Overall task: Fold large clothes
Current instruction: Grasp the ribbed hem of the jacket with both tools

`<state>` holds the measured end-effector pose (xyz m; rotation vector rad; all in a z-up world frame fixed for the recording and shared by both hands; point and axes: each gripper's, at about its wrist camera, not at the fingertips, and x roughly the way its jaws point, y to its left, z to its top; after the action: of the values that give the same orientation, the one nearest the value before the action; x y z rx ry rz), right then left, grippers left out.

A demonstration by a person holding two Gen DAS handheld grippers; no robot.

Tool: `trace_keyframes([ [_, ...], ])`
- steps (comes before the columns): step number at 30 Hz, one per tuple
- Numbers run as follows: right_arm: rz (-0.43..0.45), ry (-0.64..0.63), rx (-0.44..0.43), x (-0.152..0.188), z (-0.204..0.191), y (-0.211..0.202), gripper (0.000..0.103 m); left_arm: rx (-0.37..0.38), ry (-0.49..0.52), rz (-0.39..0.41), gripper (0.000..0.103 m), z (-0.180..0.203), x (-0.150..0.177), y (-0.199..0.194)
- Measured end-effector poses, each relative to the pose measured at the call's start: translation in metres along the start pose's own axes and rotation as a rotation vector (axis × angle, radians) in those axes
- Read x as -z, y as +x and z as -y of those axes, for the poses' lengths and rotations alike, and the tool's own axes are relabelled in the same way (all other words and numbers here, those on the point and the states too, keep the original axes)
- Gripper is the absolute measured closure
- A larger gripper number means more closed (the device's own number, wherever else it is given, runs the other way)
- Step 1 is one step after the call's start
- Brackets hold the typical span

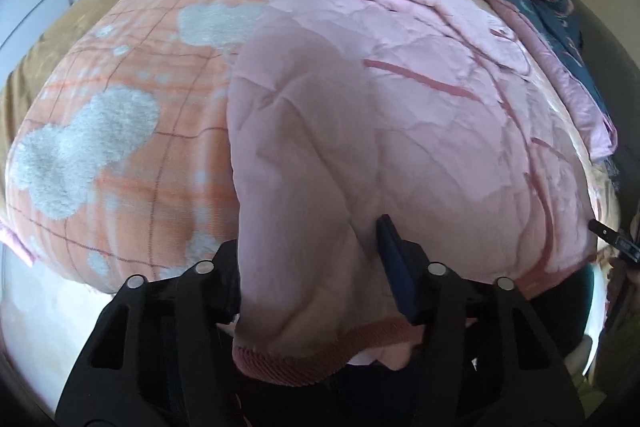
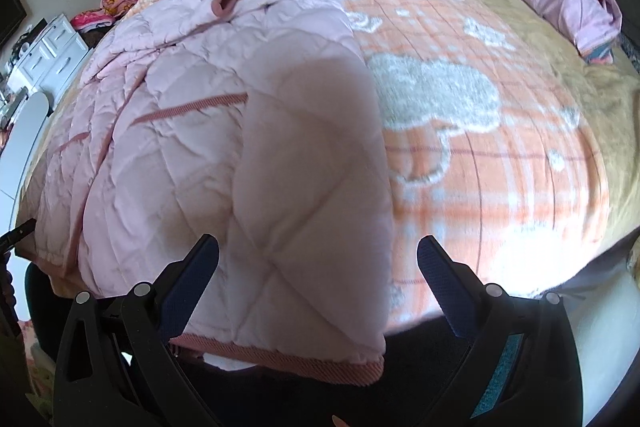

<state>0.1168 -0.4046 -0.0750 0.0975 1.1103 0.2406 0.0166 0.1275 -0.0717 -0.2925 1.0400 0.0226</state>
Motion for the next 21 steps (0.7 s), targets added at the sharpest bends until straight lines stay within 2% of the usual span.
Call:
trace_keyframes([
  [4,-0.032,0.007,-0.032,0.011,0.006,0.002,0.004,-0.016,0.044,-0.011,0.055,0.009,0.004,0.000],
  [10,-0.111,0.022,-0.176,0.037,0.002,0.012,0.005,-0.007,0.043,-0.029,0.055,0.006,0.009,-0.001],
  [13,-0.124,0.030,-0.214,0.046,-0.003,0.015,0.018,-0.001,0.031,-0.033,0.053,0.004,0.013,-0.002],
  [17,-0.068,0.044,-0.270,0.043,-0.003,-0.001,0.049,0.020,0.005,-0.046,0.046,0.000,0.015,-0.001],
  [21,0.009,0.047,-0.354,0.030,-0.005,-0.021,0.052,0.039,-0.015,-0.058,0.044,-0.003,0.015,0.001],
])
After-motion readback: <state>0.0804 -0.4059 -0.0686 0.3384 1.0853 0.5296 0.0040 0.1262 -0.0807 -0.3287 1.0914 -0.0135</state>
